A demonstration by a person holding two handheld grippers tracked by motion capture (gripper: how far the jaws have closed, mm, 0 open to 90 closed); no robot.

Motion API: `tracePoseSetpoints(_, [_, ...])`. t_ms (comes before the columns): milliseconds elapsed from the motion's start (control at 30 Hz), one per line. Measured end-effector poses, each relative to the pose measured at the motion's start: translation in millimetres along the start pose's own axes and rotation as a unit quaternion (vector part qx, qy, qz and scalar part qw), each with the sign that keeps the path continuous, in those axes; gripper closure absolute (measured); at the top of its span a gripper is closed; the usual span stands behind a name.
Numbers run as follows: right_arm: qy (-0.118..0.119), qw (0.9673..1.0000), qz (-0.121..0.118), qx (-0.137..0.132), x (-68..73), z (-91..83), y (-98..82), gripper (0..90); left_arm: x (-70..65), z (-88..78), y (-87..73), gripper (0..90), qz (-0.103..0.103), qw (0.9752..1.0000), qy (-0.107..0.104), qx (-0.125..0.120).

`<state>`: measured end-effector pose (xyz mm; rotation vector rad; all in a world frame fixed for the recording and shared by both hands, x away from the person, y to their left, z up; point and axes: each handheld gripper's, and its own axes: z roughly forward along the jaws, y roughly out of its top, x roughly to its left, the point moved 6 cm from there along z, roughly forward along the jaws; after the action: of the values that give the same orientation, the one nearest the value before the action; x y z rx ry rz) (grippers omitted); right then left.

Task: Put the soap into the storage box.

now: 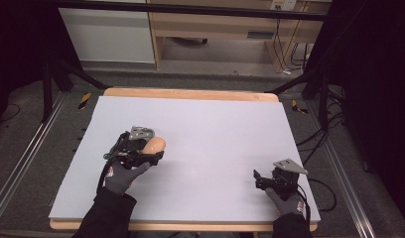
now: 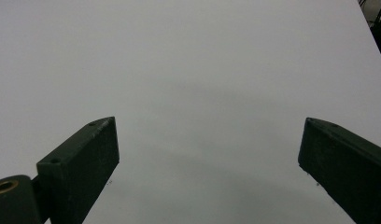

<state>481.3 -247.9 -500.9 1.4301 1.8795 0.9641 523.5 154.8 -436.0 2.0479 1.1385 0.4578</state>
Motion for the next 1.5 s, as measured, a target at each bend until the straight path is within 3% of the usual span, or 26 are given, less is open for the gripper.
tracePoseSetpoints(700, [-0.001, 1.0, 0.001, 0.003, 0.1, 2.1, -1.0, 5.5, 30.3, 0.4, 6.9, 32.1, -0.02, 0.9996, 0.021, -0.004])
tracePoseSetpoints(1067, [-0.002, 1.0, -0.002, 0.003, 1.3, 2.5, -0.6, 5.4, 49.9, 7.3, 6.7, 32.0, -0.044, 0.9985, 0.033, -0.005])
tracePoseSetpoints(1500, [0.0, 1.0, 0.0, 0.003, 1.2, 2.7, -0.7, 5.5, 60.2, 17.2, 5.8, 32.0, -0.054, 0.9974, 0.048, 0.0])
